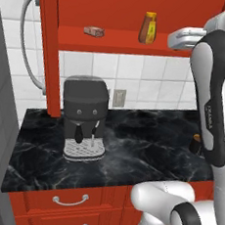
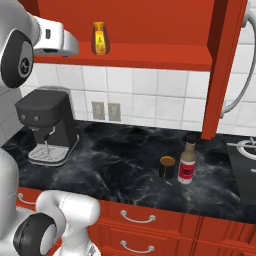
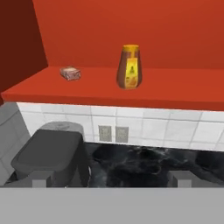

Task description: Pick the syrup bottle and honey bottle from the cabinet and place them next to the mug.

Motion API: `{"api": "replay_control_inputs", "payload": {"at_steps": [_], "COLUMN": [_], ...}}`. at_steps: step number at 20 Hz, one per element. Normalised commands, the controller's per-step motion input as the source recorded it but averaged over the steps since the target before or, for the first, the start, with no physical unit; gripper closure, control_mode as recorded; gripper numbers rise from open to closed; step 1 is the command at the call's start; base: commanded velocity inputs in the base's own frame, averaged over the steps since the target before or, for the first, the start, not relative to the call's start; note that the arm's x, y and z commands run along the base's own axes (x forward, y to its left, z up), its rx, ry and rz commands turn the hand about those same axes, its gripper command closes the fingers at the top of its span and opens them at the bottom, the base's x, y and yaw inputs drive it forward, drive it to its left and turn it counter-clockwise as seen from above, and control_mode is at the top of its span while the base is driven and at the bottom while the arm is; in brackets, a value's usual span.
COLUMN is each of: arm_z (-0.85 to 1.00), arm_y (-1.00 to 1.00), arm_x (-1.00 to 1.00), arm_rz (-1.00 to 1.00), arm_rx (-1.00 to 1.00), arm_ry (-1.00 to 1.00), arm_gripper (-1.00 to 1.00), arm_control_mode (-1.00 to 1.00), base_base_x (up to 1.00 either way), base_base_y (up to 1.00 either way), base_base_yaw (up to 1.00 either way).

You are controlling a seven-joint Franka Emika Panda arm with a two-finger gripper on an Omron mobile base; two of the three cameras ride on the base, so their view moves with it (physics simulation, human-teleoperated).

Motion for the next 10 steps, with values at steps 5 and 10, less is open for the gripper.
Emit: {"api": "replay_control_inputs", "payload": {"at_steps": [5, 10], "arm_z": [0.00, -0.09], "arm_y": [-0.02, 0.00], "arm_x": [0.94, 0.88], "arm_rz": [-0.05, -0.10], "arm_rx": [0.04, 0.01], "arm_ry": [0.00, -0.02], "arm_gripper": [-1.00, -1.00], "arm_control_mode": [-1.00, -1.00], "base_base_x": [0.00, 0.00], "base_base_y": [0.00, 0.00], "base_base_yaw": [0.00, 0.00]}}
